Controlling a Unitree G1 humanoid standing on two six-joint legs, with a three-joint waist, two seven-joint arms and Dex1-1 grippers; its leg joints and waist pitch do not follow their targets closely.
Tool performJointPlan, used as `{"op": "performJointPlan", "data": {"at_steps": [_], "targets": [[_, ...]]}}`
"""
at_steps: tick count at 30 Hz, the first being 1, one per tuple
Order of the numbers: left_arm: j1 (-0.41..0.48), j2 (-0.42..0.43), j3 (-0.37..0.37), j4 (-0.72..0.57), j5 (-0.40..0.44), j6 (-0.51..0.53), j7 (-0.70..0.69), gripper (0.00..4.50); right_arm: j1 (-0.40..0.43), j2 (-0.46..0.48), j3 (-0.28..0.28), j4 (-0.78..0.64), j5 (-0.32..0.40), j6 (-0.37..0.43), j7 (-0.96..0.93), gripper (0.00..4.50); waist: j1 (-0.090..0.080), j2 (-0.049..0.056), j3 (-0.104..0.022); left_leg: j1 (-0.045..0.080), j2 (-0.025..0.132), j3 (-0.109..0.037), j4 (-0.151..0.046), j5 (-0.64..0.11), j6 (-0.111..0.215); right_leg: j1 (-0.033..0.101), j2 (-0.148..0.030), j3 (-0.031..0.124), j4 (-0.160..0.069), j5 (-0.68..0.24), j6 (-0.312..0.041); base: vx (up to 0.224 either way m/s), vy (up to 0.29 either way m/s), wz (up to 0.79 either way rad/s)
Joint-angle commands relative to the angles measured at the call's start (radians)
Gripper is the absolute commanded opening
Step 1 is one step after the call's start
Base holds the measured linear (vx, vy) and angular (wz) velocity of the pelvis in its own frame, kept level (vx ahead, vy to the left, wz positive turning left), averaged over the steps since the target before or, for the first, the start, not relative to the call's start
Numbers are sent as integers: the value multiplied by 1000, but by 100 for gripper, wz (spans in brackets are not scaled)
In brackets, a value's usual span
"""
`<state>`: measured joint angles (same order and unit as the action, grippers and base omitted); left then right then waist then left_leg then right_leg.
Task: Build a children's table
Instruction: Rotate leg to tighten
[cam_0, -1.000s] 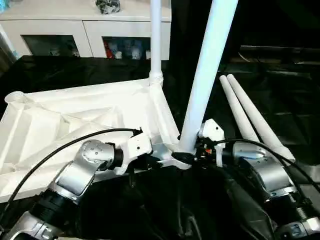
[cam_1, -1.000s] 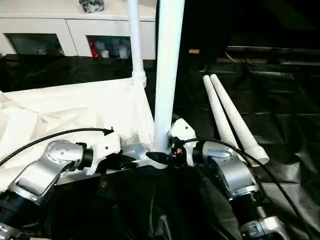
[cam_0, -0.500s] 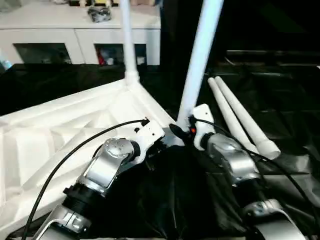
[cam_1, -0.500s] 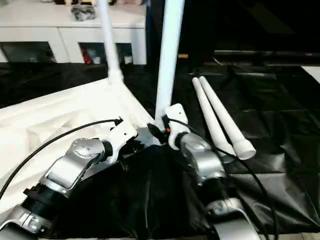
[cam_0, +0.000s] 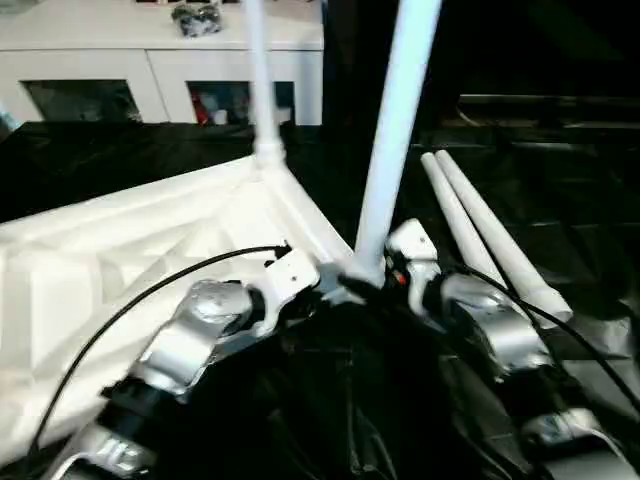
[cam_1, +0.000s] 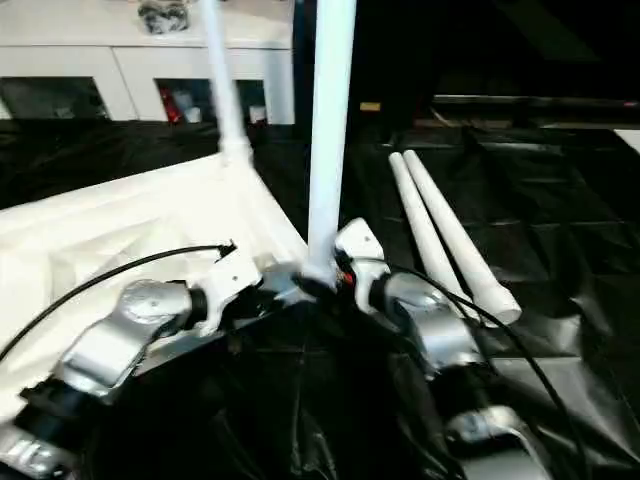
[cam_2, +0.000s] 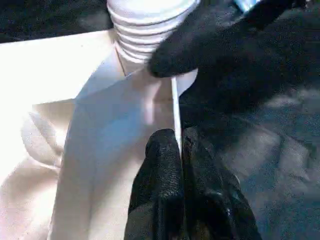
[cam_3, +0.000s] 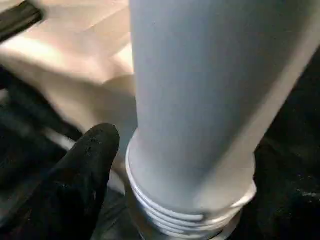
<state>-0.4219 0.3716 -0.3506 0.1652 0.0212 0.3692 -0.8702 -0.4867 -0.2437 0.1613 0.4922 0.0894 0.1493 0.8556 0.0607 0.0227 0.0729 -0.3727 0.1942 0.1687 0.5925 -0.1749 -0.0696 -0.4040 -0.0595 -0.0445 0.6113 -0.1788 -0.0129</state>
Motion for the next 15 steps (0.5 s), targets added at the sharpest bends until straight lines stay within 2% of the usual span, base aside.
{"op": "performJointPlan", "data": {"at_steps": [1, 2, 4, 7, 11, 12, 14, 15], "targets": [[-6, 19, -17, -61, -22, -63, -62, 0, 21, -17, 52, -43, 22, 1, 98, 386, 4, 5, -76, 10, 27, -6, -64, -199, 48, 53, -64, 37, -67, -127, -245, 0, 0, 0], [-2, 32, -23, -67, -25, -73, -83, 0, 25, -31, 53, -56, 27, 1, 118, 386, 4, 5, -76, 10, 27, -6, -64, -199, 48, 53, -64, 37, -67, -127, -245, 0, 0, 0], [10, 57, -30, -85, -41, -81, -130, 0, 34, -60, 57, -84, 42, 9, 162, 386, 3, 9, -72, 12, 30, -6, -68, -239, 42, 50, -66, 38, -70, -183, -243, 0, 0, 0], [18, 84, -38, -94, -54, -90, -179, 0, 48, -99, 65, -122, 56, 17, 222, 386, 7, 7, -68, 18, 32, -5, -70, -274, 31, 45, -65, 40, -78, -241, -229, 0, 0, 0], [21, 115, -44, -89, -60, -109, -230, 0, 67, -136, 77, -161, 61, 22, 289, 386, 8, 4, -69, 14, 30, -6, -71, -262, 29, 48, -66, 41, -76, -252, -221, 0, 0, 0], [21, 119, -44, -88, -61, -111, -237, 0, 69, -139, 78, -166, 61, 24, 297, 369, 7, 5, -69, 14, 30, -6, -71, -263, 30, 48, -67, 41, -78, -260, -219, 0, 0, 0], [18, 134, -44, -80, -66, -121, -265, 0, 74, -151, 90, -178, 64, 26, 317, 369, 8, 1, -69, 14, 30, -6, -71, -260, 29, 46, -67, 40, -79, -279, -215, 0, 0, 0], [16, 140, -45, -77, -66, -125, -273, 0, 76, -155, 94, -183, 65, 27, 322, 351, 8, 1, -69, 13, 30, -6, -71, -256, 30, 47, -67, 41, -78, -276, -214, 0, 0, 0]]}}
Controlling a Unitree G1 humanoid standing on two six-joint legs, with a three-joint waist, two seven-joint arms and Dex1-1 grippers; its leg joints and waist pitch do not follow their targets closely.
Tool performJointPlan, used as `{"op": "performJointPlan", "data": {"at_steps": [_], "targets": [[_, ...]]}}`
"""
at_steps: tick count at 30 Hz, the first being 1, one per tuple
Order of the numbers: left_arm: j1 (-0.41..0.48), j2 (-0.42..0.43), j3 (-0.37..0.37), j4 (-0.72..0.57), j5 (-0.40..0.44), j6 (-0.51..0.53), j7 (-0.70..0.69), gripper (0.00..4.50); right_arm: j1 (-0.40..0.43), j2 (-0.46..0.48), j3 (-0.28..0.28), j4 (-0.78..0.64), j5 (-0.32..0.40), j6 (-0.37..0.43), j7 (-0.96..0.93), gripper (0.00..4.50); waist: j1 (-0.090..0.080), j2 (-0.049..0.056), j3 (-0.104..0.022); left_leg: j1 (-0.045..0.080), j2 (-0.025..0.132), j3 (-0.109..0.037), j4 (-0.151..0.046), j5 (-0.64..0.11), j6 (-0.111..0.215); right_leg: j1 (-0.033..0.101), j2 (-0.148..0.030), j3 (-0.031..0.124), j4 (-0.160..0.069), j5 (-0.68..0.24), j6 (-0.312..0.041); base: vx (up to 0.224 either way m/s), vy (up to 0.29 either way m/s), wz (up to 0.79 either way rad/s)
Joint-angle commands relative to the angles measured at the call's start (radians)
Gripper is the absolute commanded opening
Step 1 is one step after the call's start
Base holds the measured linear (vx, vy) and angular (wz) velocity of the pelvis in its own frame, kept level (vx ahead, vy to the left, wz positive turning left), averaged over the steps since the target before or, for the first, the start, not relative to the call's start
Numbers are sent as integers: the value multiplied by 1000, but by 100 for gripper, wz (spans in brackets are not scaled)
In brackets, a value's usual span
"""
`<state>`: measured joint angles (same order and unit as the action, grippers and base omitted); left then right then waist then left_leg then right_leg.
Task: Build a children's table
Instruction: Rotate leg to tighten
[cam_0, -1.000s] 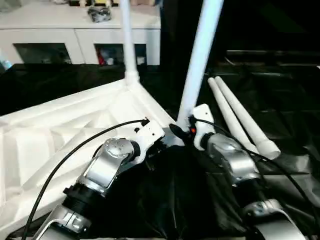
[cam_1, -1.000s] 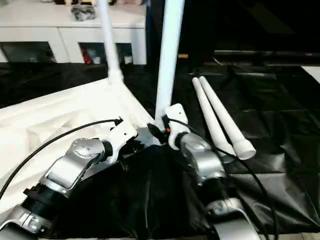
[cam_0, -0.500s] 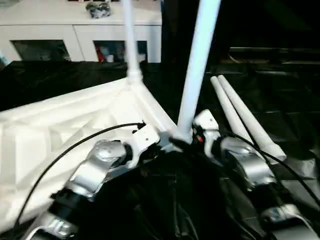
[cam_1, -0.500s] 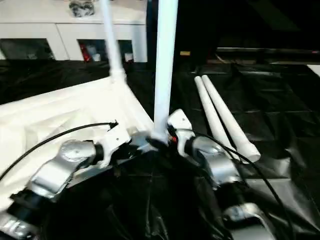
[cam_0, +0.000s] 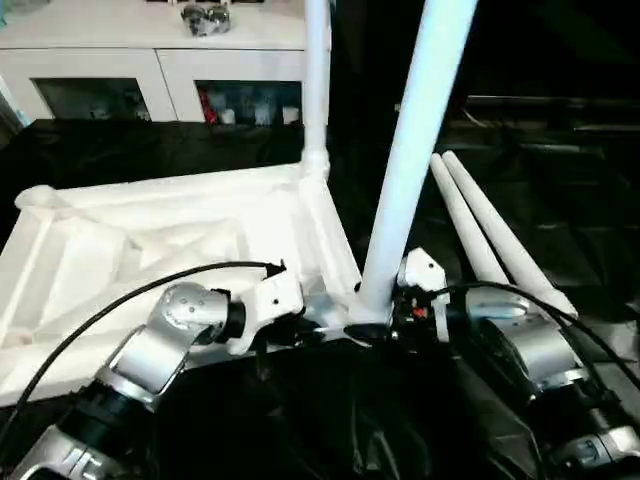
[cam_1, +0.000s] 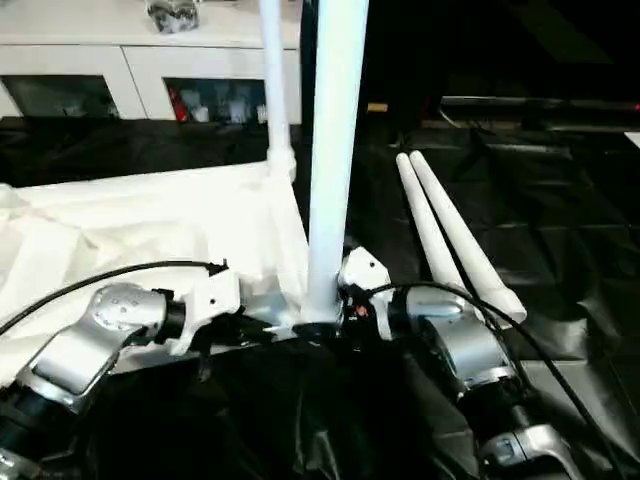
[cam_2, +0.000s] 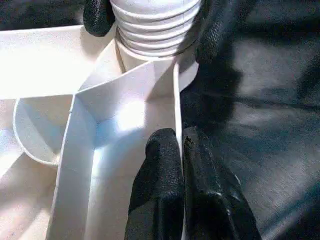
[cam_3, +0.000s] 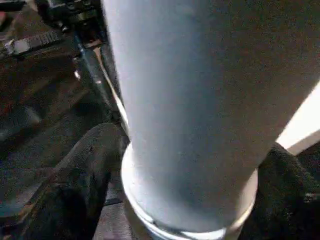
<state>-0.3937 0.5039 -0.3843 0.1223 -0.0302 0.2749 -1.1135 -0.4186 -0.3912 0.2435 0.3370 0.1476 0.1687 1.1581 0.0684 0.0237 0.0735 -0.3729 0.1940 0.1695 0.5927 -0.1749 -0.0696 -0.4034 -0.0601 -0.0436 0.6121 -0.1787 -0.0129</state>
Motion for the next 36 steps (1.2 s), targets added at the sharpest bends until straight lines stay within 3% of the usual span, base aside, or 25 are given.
{"op": "performJointPlan", "data": {"at_steps": [1, 6, 12, 14, 15, 18, 20, 26, 30, 31, 36], "targets": [[-13, 11, -11, -30, -14, -34, -33, 0, 8, -9, 14, -30, 7, 7, 22, 351, 1, -1, -70, 13, 31, -7, -71, -250, 31, 46, -66, 40, -78, -268, -214, 0, 0, 0], [-17, 17, -8, -14, -13, -41, -47, 0, 9, -2, 17, -34, 9, 9, 26, 297, 4, 1, -73, 13, 31, -6, -69, -230, 32, 46, -66, 40, -74, -236, -223, 0, 0, 0], [-19, -2, -6, 5, -6, -29, -21, 0, 18, 27, 22, -32, 15, 24, 0, 277, 5, 5, -72, 14, 30, -6, -69, -241, 26, 46, -66, 40, -75, -239, -225, 0, 0, 0], [-28, -31, 4, 20, 4, -14, 29, 0, 17, 56, 10, -12, 3, 30, -63, 276, 5, 5, -71, 16, 31, -6, -70, -254, 21, 44, -65, 40, -77, -257, -220, 0, 0, 0], [-48, -79, 22, 47, 26, 23, 118, 0, 3, 114, -17, 41, -15, 42, -183, 276, 1, 5, -68, 14, 29, -6, -72, -260, 12, 44, -64, 40, -78, -273, -216, 0, 0, 0], [-70, -121, 35, 73, 47, 56, 200, 0, -16, 168, -42, 93, -29, 45, -292, 275, -6, 2, -66, 18, 24, -10, -74, -304, -13, 42, -69, 37, -88, -394, -183, 0, 0, 0], [-92, -165, 44, 99, 69, 90, 282, 0, -35, 221, -56, 143, -48, 37, -392, 274, -14, 2, -66, 18, 23, -12, -74, -307, -20, 40, -69, 36, -93, -420, -169, 0, 0, 0], [-126, -273, 65, 121, 106, 155, 445, 0, -95, 372, -89, 272, -89, 3, -658, 274, -22, 4, -72, 17, 22, -13, -72, -299, -13, 39, -69, 36, -94, -397, -167, 0, 0, 0], [-125, -289, 49, 108, 119, 164, 449, 0, -112, 397, -101, 309, -94, -31, -667, 274, -25, 5, -75, 11, 23, -12, -73, -277, -7, 43, -67, 37, -86, -315, -187, 0, 0, 0], [-123, -287, 40, 103, 125, 163, 445, 0, -115, 396, -105, 312, -87, -33, -651, 330, -24, 6, -77, 12, 24, -11, -71, -272, -1, 44, -67, 37, -84, -287, -194, 0, 0, 0], [-96, -257, 21, 73, 112, 135, 386, 0, -107, 346, -95, 274, -79, -55, -563, 366, -23, 8, -78, 10, 24, -9, -70, -258, 11, 48, -67, 37, -81, -250, -208, 0, 0, 0]]}}
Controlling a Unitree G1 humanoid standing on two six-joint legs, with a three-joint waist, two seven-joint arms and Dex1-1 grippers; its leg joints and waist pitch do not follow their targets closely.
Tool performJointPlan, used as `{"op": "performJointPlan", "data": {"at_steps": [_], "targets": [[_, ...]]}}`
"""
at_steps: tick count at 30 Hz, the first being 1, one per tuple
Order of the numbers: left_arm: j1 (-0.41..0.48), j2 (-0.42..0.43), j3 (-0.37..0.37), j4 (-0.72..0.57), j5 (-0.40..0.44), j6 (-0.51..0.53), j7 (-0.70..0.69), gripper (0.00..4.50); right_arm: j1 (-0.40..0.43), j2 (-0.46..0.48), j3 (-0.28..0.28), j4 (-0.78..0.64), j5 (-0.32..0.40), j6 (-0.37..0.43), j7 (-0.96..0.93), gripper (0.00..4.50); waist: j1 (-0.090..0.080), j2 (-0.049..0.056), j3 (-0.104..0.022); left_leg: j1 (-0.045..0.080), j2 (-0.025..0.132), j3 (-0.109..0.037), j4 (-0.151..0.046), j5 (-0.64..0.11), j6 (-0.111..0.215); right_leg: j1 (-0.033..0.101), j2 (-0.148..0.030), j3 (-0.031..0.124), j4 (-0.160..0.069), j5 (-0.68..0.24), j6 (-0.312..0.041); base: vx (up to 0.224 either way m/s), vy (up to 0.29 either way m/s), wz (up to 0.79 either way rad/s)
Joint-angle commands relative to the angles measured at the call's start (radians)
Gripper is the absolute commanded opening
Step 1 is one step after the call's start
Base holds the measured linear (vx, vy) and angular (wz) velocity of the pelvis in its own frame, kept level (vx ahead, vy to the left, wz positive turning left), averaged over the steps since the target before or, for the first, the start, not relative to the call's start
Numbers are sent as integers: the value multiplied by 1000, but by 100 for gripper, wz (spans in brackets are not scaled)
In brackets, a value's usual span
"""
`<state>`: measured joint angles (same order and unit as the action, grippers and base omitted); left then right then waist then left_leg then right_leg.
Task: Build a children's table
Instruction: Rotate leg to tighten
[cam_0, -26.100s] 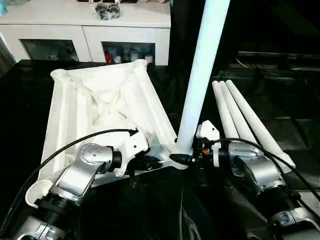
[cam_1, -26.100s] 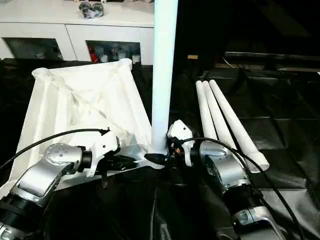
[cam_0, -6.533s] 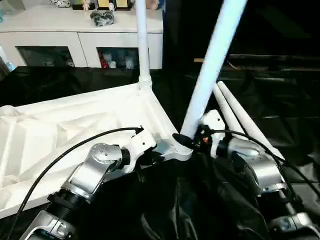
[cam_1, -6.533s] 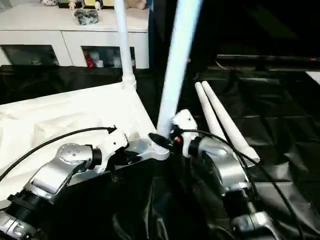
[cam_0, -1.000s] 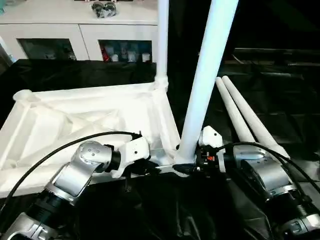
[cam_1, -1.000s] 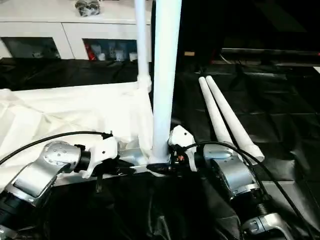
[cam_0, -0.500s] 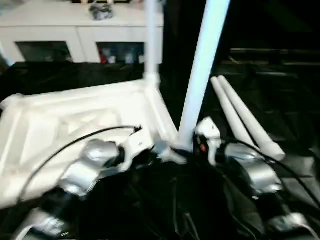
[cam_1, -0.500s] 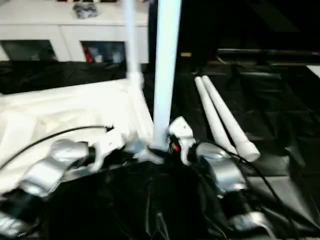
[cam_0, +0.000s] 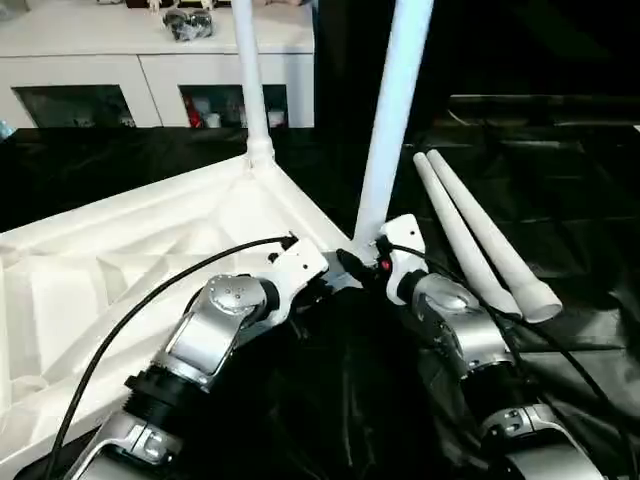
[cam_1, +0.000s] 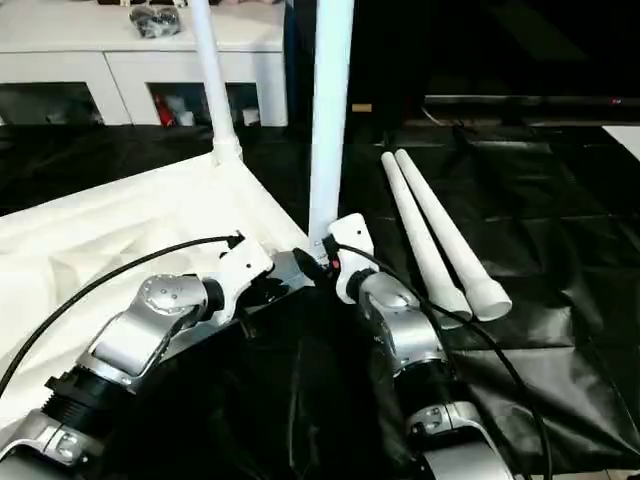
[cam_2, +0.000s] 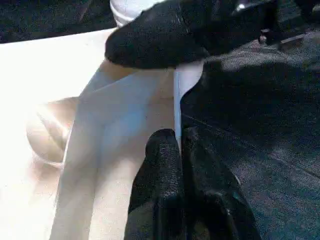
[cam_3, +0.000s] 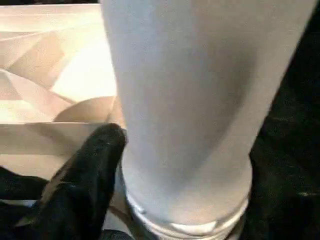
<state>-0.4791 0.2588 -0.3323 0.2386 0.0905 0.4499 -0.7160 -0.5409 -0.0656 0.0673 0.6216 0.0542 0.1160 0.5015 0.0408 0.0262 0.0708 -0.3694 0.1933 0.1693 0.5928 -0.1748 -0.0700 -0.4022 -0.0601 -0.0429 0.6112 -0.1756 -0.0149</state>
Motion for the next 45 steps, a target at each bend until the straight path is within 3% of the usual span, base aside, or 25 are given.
{"op": "performJointPlan", "data": {"at_steps": [1, 9, 15, 20, 22, 25, 27, 32, 33, 34, 38, 41, 45], "targets": [[-8, -5, -30, -47, -10, -39, -21, 0, 19, 7, 87, -19, 13, -10, 116, 388, 4, 6, -76, 8, 25, -9, -70, -262, 12, 47, -66, 36, -80, -253, -207, 0, 0, 0], [39, 86, -23, -104, -97, -99, -219, 0, 95, -160, 139, -185, 63, -9, 449, 394, 11, 5, -78, 4, 28, -7, -66, -229, 45, 52, -65, 37, -72, -174, -235, 0, 0, 0], [72, 149, -35, -144, -158, -118, -365, 0, 116, -236, 157, -238, 90, 5, 571, 394, 21, 7, -73, 12, 31, -6, -70, -274, 38, 45, -66, 38, -80, -259, -229, 0, 0, 0], [72, 196, -44, -127, -157, -158, -432, 0, 139, -301, 178, -303, 103, 28, 678, 394, 25, 5, -72, 14, 32, -5, -70, -273, 34, 43, -65, 40, -80, -271, -219, 0, 0, 0], [67, 212, -43, -117, -161, -161, -460, 0, 147, -331, 195, -327, 101, 39, 720, 362, 30, 4, -74, 12, 32, -6, -70, -258, 36, 46, -65, 39, -79, -264, -218, 0, 0, 0], [59, 225, -44, -101, -160, -172, -481, 0, 153, -359, 215, -338, 94, 38, 755, 358, 32, 3, -73, 11, 31, -6, -69, -255, 35, 46, -66, 39, -79, -276, -216, 0, 0, 0], [56, 228, -44, -93, -160, -176, -485, 0, 153, -360, 218, -338, 92, 37, 754, 322, 36, 3, -74, 12, 31, -6, -69, -254, 33, 45, -66, 39, -79, -282, -212, 0, 0, 0], [57, 228, -46, -88, -160, -181, -488, 0, 160, -358, 226, -357, 97, 52, 757, 302, 41, -1, -75, 12, 31, -5, -68, -240, 32, 45, -66, 39, -78, -284, -206, 0, 0, 0], [58, 227, -45, -88, -160, -181, -489, 0, 161, -358, 227, -360, 97, 55, 758, 281, 42, -2, -75, 11, 31, -5, -68, -235, 33, 45, -65, 39, -78, -278, -206, 0, 0, 0], [59, 225, -43, -88, -159, -181, -486, 0, 163, -357, 229, -365, 99, 58, 758, 279, 42, -7, -76, 10, 31, -5, -68, -230, 35, 46, -65, 39, -77, -274, -205, 0, 0, 0], [61, 199, -29, -83, -149, -177, -440, 0, 173, -325, 224, -357, 110, 72, 720, 272, 44, -9, -76, 10, 31, -4, -66, -216, 39, 45, -67, 39, -76, -271, -207, 0, 0, 0], [43, 154, -12, -60, -123, -161, -348, 0, 165, -268, 204, -313, 91, 77, 610, 270, 42, -12, -73, 10, 29, -4, -68, -233, 32, 44, -67, 39, -82, -322, -189, 0, 0, 0], [7, 72, 6, -33, -76, -97, -188, 0, 116, -141, 147, -181, 35, 93, 323, 269, 25, -11, -67, 14, 23, -9, -73, -284, -11, 38, -68, 33, -93, -446, -152, 0, 0, 0]]}}
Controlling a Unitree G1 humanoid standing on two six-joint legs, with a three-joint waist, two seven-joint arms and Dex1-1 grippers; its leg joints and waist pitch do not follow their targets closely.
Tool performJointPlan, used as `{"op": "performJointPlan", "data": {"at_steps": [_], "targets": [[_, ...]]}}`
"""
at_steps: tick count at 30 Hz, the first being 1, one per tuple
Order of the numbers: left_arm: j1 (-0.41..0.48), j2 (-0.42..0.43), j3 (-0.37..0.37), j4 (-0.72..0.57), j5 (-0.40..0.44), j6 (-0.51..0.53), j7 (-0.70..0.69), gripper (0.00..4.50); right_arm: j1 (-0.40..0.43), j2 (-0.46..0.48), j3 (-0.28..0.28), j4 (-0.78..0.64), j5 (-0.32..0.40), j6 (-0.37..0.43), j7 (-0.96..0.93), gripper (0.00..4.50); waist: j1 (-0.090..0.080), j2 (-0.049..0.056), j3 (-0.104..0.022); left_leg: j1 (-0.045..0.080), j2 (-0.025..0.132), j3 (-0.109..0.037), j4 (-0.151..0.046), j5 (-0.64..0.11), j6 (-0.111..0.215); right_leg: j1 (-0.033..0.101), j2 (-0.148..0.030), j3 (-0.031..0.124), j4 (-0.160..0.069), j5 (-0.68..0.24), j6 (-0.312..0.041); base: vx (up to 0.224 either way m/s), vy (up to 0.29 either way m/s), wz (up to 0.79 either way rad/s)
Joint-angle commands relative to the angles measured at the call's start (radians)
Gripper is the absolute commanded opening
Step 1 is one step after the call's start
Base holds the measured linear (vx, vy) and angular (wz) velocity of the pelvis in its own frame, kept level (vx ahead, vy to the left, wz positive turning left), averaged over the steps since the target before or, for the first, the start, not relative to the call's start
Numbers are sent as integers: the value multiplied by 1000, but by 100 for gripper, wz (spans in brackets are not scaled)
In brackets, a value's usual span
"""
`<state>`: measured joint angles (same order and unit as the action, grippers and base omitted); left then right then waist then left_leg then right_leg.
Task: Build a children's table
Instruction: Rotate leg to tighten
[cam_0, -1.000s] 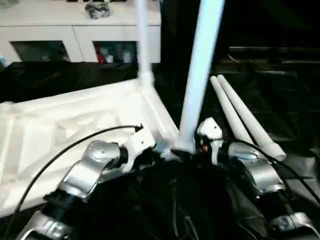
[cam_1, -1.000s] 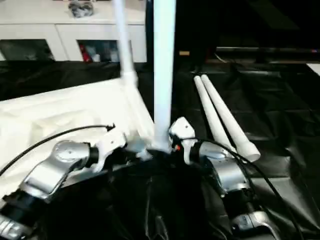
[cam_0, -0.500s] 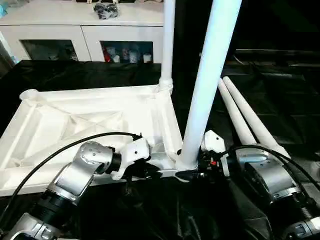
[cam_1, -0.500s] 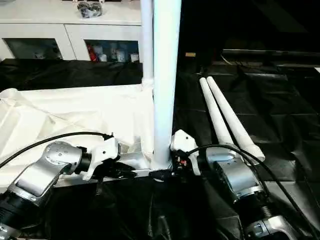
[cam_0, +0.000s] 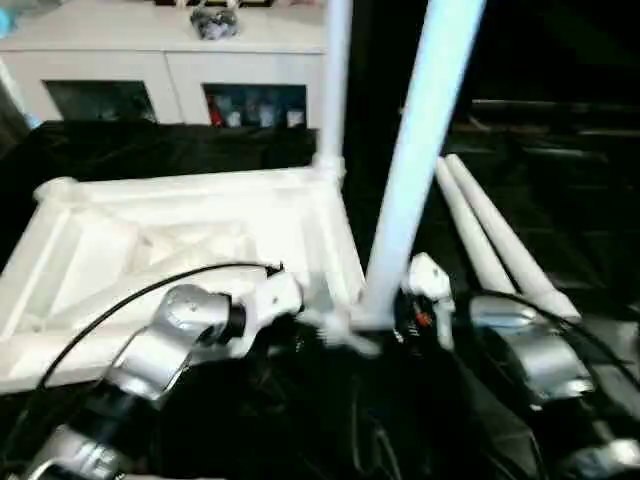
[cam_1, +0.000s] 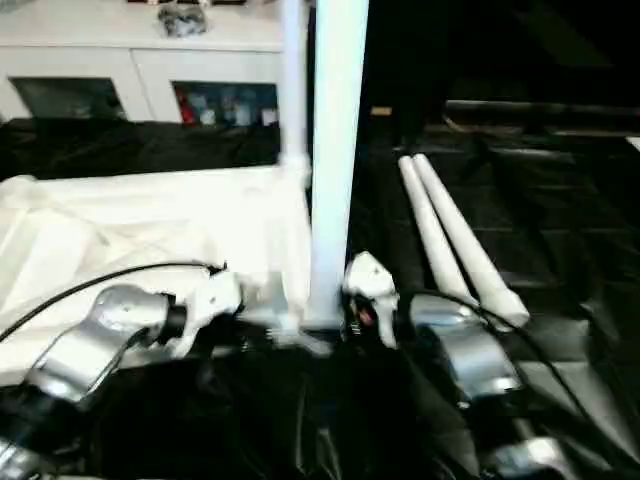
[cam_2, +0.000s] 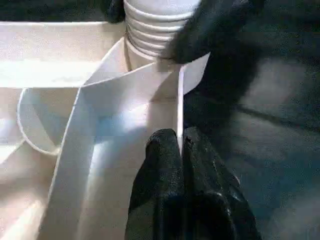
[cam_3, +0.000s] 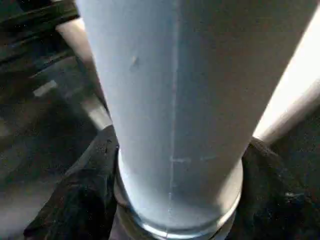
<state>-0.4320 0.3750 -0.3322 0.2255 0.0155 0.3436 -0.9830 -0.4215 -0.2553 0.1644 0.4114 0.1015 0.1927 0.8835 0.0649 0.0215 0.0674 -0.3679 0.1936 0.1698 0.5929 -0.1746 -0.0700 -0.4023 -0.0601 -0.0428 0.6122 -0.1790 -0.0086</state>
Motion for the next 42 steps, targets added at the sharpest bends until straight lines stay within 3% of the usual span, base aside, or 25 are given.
{"op": "performJointPlan", "data": {"at_steps": [1, 4, 9, 11, 14, 15, 20, 23, 25, 28, 32, 36, 42], "targets": [[-51, -72, 13, -12, 9, 32, 126, 0, -21, 83, 32, 71, -27, 17, -147, 269, -6, -7, -66, 12, 22, -12, -73, -291, -16, 39, -69, 32, -96, -461, -146, 0, 0, 0], [-66, -110, 23, -4, 19, 65, 182, 0, -43, 128, 9, 125, -45, 27, -266, 269, -15, -9, -66, 12, 21, -11, -71, -294, -13, 36, -70, 33, -99, -467, -142, 0, 0, 0], [-84, -194, 28, -1, 63, 97, 315, 0, -85, 245, -37, 210, -58, -42, -423, 269, -16, -4, -72, 8, 22, -9, -69, -261, -2, 38, -67, 35, -93, -364, -166, 0, 0, 0], [-80, -194, 23, -6, 64, 97, 312, 0, -90, 251, -40, 216, -55, -54, -419, 324, -15, -3, -74, 5, 23, -9, -69, -246, 5, 42, -67, 36, -87, -312, -177, 0, 0, 0], [-59, -181, 8, -29, 50, 78, 277, 0, -94, 257, -61, 203, -13, -40, -388, 348, -15, 0, -77, 4, 23, -8, -68, -229, 18, 47, -66, 37, -80, -239, -198, 0, 0, 0], [-42, -162, 0, -42, 43, 58, 247, 0, -91, 239, -61, 179, -3, -41, -362, 373, -15, 6, -77, 4, 24, -8, -68, -225, 20, 47, -66, 36, -78, -223, -204, 0, 0, 0], [-21, -131, 8, -61, 22, 35, 197, 0, -79, 176, -28, 149, -31, -57, -279, 385, -17, 7, -79, 3, 24, -6, -64, -204, 31, 52, -64, 36, -72, -148, -234, 0, 0, 0], [-5, -71, 2, -72, -8, -13, 88, 0, -43, 70, 16, 74, -8, -46, -69, 385, -12, 4, -77, 4, 24, -6, -64, -223, 38, 55, -63, 36, -76, -192, -223, 0, 0, 0], [-3, -62, 0, -75, -13, -23, 71, 0, -37, 54, 24, 59, -2, -45, -36, 385, -10, 6, -73, 6, 27, -5, -67, -246, 40, 47, -64, 37, -79, -225, -223, 0, 0, 0], [3, -31, -3, -86, -32, -42, 16, 0, -18, -1, 49, 18, 10, -53, 69, 385, -3, 4, -71, 12, 28, -6, -68, -264, 33, 46, -65, 37, -84, -273, -213, 0, 0, 0], [8, 17, -10, -83, -54, -75, -77, 0, 3, -74, 72, -46, 46, -75, 214, 385, 2, 1, -72, 7, 30, -6, -69, -257, 39, 46, -66, 39, -82, -267, -211, 0, 0, 0], [8, 43, -16, -86, -74, -76, -137, 0, 19, -111, 86, -97, 70, -46, 297, 385, 7, 2, -73, 8, 30, -6, -67, -240, 44, 47, -66, 38, -80, -260, -215, 0, 0, 0], [10, 68, -34, -93, -87, -77, -194, 0, 37, -147, 113, -136, 74, -26, 359, 316, 18, 4, -74, 10, 31, -5, -67, -235, 40, 45, -66, 39, -78, -258, -219, 0, 0, 0]]}}
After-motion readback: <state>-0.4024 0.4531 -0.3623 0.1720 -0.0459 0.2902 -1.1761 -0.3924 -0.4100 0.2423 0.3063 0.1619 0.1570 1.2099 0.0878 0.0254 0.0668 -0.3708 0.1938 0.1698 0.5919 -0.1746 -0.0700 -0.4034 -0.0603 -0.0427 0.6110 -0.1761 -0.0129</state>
